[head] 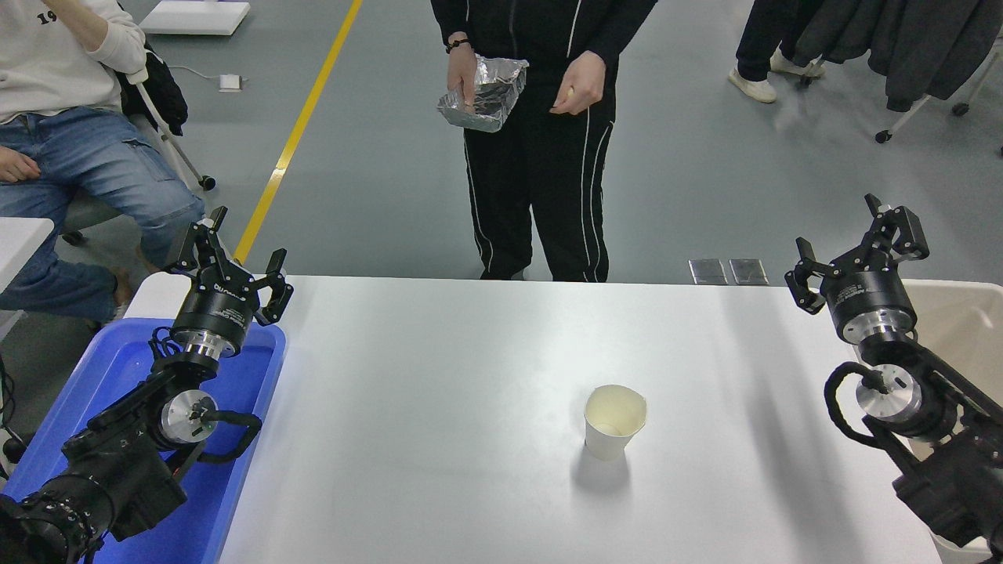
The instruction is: Dispose of the paper cup in the dustbin
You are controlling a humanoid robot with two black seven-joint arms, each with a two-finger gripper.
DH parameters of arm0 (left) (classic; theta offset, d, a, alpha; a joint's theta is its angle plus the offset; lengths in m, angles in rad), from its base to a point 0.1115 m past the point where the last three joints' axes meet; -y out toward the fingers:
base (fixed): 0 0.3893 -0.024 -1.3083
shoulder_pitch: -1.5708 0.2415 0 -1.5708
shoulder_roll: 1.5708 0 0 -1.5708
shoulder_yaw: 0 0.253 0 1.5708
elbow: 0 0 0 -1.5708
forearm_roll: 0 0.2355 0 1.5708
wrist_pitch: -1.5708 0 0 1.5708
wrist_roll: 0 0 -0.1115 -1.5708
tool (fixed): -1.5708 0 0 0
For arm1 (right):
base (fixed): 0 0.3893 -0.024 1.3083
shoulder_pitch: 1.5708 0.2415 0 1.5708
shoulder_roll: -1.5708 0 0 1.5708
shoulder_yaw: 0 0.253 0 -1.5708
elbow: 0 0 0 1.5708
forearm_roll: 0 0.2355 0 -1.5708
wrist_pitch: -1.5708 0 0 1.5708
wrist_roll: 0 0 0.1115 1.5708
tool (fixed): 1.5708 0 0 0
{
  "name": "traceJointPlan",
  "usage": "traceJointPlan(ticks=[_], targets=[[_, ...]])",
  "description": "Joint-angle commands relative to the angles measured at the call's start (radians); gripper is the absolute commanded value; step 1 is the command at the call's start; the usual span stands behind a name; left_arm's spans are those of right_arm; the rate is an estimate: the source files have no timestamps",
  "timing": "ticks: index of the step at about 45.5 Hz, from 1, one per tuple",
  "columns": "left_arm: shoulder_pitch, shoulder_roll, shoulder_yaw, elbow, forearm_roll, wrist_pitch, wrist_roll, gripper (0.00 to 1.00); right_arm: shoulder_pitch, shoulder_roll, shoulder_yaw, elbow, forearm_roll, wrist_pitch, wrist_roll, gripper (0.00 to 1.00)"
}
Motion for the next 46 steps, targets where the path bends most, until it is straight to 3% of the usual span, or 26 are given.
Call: traceJointPlan(ticks=[1, 18, 30, 37, 46], targets=[[0.0, 0.0, 0.0, 0.0, 0.0, 0.0, 0.0, 1.0, 0.002, -0.011, -0.003, -0.006, -0.001, 0.001, 0.002, 0.99], [0.0, 0.0, 0.0, 0.0, 0.0, 0.0, 0.0, 1.0, -0.021, -0.09, -0.007, -0.006, -0.013, 0.0, 0.002, 0.99], [0.0, 0.0, 0.0, 0.001, 0.0, 0.0, 0.0, 1.0, -0.003, -0.209, -0.037, 0.007, -0.137, 0.001, 0.002, 0.99], [0.0, 0.0, 0.0, 0.0, 0.0, 0.0, 0.0, 1.0, 0.089, -0.264, -0.262, 0.019, -0.139, 0.001, 0.002, 0.99], [0.0, 0.0, 0.0, 0.0, 0.0, 0.0, 0.0, 1.0, 0.347, -0.394, -0.782, 0.098, -0.264, 0.001, 0.002, 0.99]])
